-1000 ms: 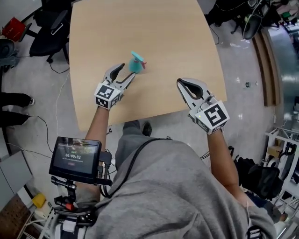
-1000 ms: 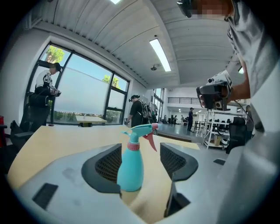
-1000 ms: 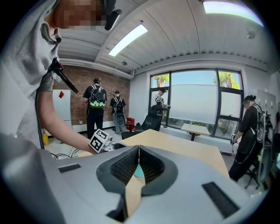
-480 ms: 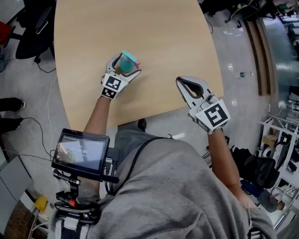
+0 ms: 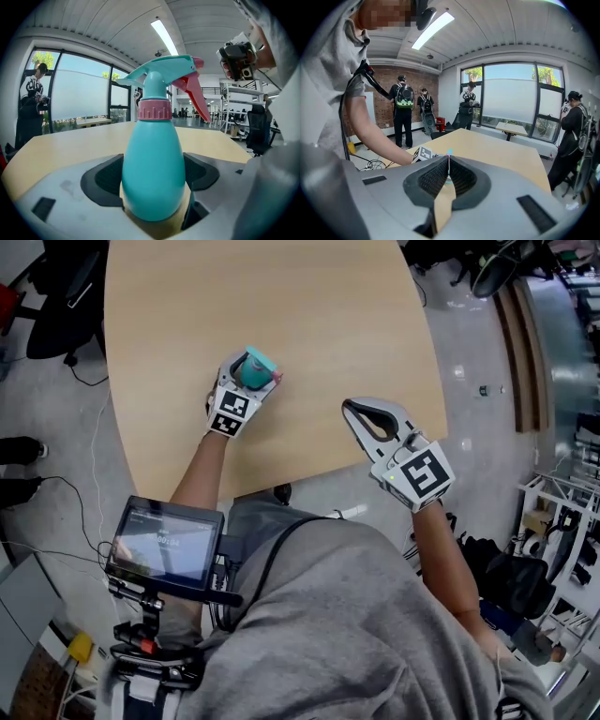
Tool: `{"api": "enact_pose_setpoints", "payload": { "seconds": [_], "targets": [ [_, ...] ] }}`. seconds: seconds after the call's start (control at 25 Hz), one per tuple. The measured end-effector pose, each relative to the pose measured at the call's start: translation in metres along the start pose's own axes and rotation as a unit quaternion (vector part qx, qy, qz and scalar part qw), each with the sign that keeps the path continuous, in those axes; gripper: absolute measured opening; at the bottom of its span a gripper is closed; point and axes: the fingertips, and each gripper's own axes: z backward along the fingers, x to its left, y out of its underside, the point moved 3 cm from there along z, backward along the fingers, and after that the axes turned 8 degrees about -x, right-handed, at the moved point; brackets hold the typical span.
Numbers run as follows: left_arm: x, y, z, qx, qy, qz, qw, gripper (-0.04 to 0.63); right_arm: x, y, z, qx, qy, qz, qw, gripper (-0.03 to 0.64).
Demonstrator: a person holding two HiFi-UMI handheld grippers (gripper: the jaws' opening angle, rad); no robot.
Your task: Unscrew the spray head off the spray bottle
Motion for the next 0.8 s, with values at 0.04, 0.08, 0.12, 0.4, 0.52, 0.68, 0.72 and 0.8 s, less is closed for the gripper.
{"api": "enact_pose_setpoints", "payload": {
  "seconds": [0.04, 0.08, 0.12, 0.4, 0.52, 0.68, 0.72, 0.8],
  "targets": [
    [-0.002, 0.002, 0.000, 0.007, 0.004, -0.004, 1.0000, 0.380, 0.002, -0.001, -0.003, -0.002, -0.008, -0.004, 1.000, 0.006],
    [-0.004, 0.004, 0.000, 0.014, 0.009, -0.010, 0.9998, 0.379, 0.005, -0.003, -0.007, -0.005, -0.018, -0.011, 1.000, 0.006],
    [-0.006, 0.003, 0.000, 0.018, 0.015, -0.018, 0.9996, 0.377, 0.008, -0.005, -0.011, -0.009, -0.031, -0.019, 0.999, 0.006],
    [-0.028, -0.032, 0.012, 0.072, 0.047, -0.143, 0.9860, 0.376, -0.003, -0.025, -0.054, 0.011, -0.071, -0.058, 0.996, 0.252],
    [-0.038, -0.058, 0.033, 0.102, 0.046, -0.208, 0.9717, 0.374, -0.007, -0.031, -0.066, 0.042, -0.078, -0.098, 0.991, 0.252],
    [-0.062, -0.104, 0.072, 0.127, 0.022, -0.261, 0.9566, 0.374, 0.019, -0.036, -0.056, 0.095, -0.107, -0.117, 0.983, 0.252],
    [-0.072, -0.115, 0.085, 0.133, 0.014, -0.274, 0.9525, 0.374, 0.033, -0.038, -0.048, 0.106, -0.114, -0.118, 0.981, 0.250],
    [-0.091, -0.133, 0.110, 0.146, -0.001, -0.300, 0.9426, 0.374, 0.062, -0.041, -0.037, 0.124, -0.123, -0.107, 0.979, 0.250]
  ]
}}
